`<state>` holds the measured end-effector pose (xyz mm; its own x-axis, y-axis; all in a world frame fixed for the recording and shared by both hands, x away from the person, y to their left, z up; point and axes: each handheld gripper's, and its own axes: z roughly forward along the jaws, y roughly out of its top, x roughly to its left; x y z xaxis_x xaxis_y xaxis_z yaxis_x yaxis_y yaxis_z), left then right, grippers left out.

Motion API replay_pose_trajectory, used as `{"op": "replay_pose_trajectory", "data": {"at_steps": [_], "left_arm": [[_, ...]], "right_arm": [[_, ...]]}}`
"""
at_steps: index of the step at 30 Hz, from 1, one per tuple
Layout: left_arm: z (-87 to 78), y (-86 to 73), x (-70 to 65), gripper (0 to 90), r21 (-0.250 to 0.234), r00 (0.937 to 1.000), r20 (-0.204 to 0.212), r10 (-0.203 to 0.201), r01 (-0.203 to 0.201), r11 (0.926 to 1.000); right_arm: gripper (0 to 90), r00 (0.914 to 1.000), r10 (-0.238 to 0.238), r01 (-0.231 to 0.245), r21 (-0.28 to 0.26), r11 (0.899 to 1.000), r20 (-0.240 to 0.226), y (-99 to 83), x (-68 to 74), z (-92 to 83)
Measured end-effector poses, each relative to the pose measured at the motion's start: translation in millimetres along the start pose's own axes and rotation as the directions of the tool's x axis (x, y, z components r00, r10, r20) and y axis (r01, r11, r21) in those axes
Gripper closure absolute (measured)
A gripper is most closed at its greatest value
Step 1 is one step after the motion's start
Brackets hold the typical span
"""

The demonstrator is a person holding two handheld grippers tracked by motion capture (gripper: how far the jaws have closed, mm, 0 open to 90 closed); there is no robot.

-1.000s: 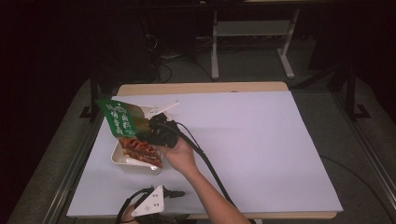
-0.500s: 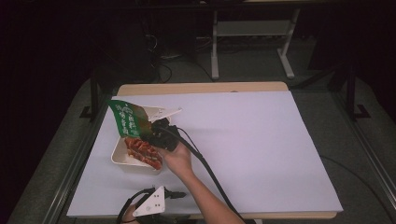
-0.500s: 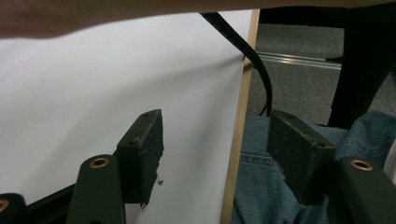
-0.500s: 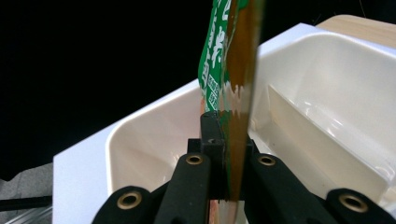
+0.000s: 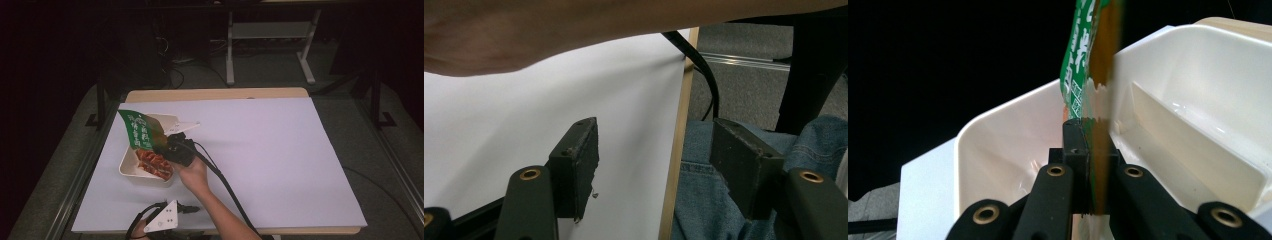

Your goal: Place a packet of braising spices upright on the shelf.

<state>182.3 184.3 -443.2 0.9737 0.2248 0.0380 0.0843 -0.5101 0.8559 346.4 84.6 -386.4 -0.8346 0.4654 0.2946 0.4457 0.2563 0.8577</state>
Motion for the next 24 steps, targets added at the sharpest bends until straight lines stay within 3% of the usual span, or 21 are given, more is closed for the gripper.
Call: {"op": "replay_pose_trajectory", "data": {"at_steps": [4,14,24], "left_arm": [[0.4,-0.2,0.3,36.1,0.005,1.0,0.001,0.0,0.0,1.0],[2.0,-1.0,0.6,35.7,0.01,1.0,-0.001,-0.001,0.001,1.0],[1.3,-2.3,4.6,34.3,0.011,0.9998,-0.017,-0.013,0.013,0.9999]], "right_arm": [[88.6,0.9998,0.009,-0.009,0.002,1.0,-0.018,-8.7,-7.0,-2.6],[87.7,0.9995,-0.029,0.029,0.025,0.999,-0.013,-9.2,-10.1,-3.3],[66.4,0.9992,-0.039,0.039,0.045,0.998,0.003,-4.4,-10.1,-14.5]]}}
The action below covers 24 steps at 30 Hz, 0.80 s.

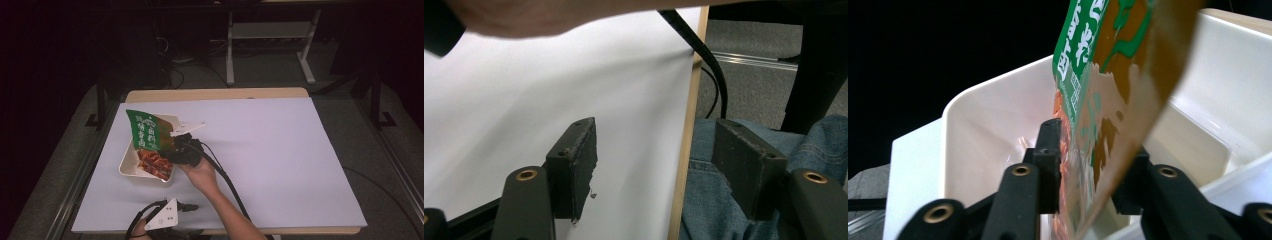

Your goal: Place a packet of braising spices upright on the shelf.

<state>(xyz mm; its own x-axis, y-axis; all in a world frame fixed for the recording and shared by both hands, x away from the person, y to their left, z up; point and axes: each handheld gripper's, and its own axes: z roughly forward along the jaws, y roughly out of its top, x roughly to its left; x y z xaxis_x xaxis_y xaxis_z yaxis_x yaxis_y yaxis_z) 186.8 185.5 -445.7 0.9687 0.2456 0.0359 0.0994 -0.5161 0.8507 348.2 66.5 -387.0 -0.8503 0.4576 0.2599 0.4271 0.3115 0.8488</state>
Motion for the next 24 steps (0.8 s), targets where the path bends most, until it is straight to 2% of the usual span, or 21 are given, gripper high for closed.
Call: {"op": "replay_pose_trajectory", "data": {"at_steps": [4,9,11,14,15,17,24], "left_arm": [[0.0,-0.3,0.4,33.5,0.005,0.9998,-0.005,-0.02,0.02,0.9998],[-0.3,-0.6,3.4,32.4,0.01,0.9998,-0.016,-0.015,0.015,0.9998],[-0.3,-1.2,3.5,31.9,0.009,0.9992,-0.017,-0.036,0.036,0.9993],[-1.4,-1.3,6.0,31.9,0.015,0.9995,-0.024,-0.022,0.022,0.9996],[-1.6,-1.5,5.9,31.8,0.01,0.9991,-0.025,-0.036,0.036,0.9993],[-2.6,-1.4,6.8,31.5,0.01,0.9988,-0.03,-0.039,0.039,0.9992],[-3.9,-1.6,9.7,30.4,0.017,0.9984,-0.043,-0.036,0.037,0.9992]], "right_arm": [[61.8,0.9998,-0.016,0.016,0.01,1.0,-0.01,1.3,1.6,-5.1],[55.9,0.9996,-0.022,0.022,0.02,1.0,-0.017,2.2,2.2,-13.4],[54.7,0.9996,-0.023,0.023,0.019,1.0,-0.017,2.3,1.9,-17.6],[52.2,0.9996,-0.017,0.017,0.019,1.0,-0.02,2.1,1.4,-21.7],[49.9,0.9996,-0.018,0.019,0.022,1.0,-0.022,1.8,0.3,-26.3],[48.3,0.9997,-0.021,0.021,0.024,0.999,-0.015,1.3,-0.6,-31.5],[43.8,0.9995,-0.011,0.012,0.017,1.0,-0.029,-1.6,-3.7,-52.7]]}}
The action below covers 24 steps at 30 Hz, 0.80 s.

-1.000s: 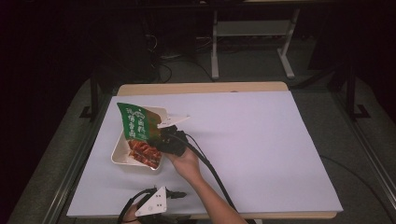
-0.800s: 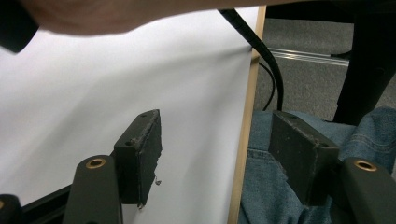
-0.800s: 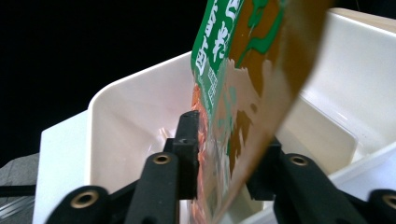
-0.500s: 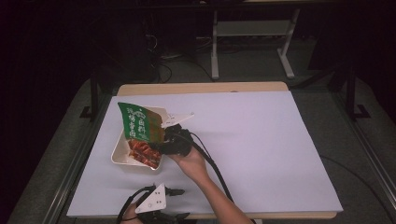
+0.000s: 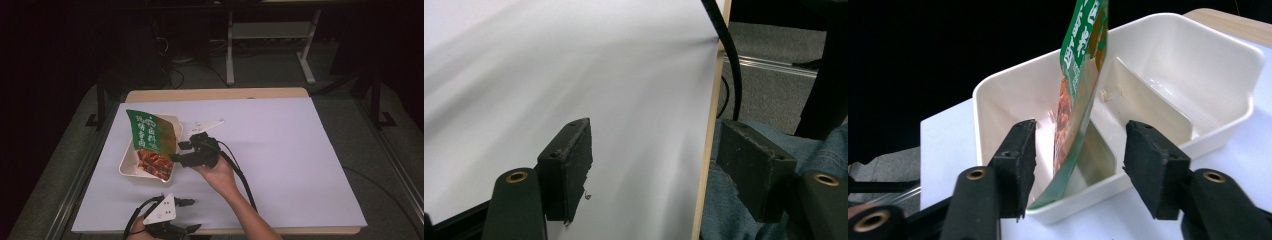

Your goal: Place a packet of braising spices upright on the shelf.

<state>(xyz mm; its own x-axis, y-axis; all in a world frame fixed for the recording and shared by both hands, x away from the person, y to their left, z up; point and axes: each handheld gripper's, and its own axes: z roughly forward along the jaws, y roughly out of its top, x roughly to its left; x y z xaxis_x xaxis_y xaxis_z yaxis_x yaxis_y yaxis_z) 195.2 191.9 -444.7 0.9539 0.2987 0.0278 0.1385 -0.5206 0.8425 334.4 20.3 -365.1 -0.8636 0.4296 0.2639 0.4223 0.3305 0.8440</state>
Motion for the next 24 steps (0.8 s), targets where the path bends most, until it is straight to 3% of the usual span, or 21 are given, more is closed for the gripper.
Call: {"op": "replay_pose_trajectory", "data": {"at_steps": [8,24], "left_arm": [[-0.5,-0.8,1.8,29.6,-0.006,0.9996,-0.01,-0.025,0.024,0.9997],[-0.9,-1.8,6.6,28.4,-0.002,0.9993,-0.022,-0.03,0.03,0.9995]], "right_arm": [[40.9,1.0,0.004,-0.004,0.005,1.0,0.004,-9.4,-3.3,-23.0],[37.4,0.9998,0.016,-0.016,0.006,1.0,0.014,-28.0,-12.1,-54.5]]}}
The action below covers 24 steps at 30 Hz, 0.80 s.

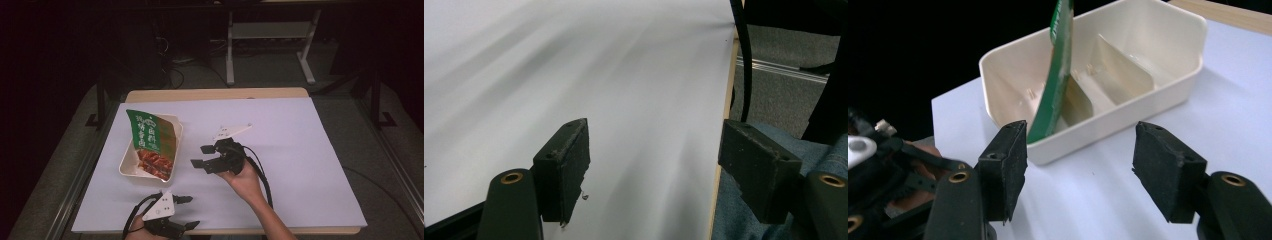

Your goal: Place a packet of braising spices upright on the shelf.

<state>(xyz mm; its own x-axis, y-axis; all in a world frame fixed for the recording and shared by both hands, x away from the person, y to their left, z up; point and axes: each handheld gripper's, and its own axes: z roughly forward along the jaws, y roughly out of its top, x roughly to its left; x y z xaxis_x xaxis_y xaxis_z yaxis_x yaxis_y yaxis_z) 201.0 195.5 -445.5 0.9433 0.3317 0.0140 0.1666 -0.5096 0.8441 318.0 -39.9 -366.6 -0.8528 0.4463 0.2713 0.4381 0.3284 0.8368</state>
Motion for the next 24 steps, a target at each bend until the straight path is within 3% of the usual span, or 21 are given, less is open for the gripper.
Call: {"op": "replay_pose_trajectory", "data": {"at_steps": [24], "left_arm": [[-0.5,-1.0,2.3,28.3,-0.011,0.9998,-0.009,-0.019,0.019,0.9998]], "right_arm": [[34.2,0.997,0.055,-0.055,-0.008,0.998,0.054,-31.4,-20.8,-46.9]]}}
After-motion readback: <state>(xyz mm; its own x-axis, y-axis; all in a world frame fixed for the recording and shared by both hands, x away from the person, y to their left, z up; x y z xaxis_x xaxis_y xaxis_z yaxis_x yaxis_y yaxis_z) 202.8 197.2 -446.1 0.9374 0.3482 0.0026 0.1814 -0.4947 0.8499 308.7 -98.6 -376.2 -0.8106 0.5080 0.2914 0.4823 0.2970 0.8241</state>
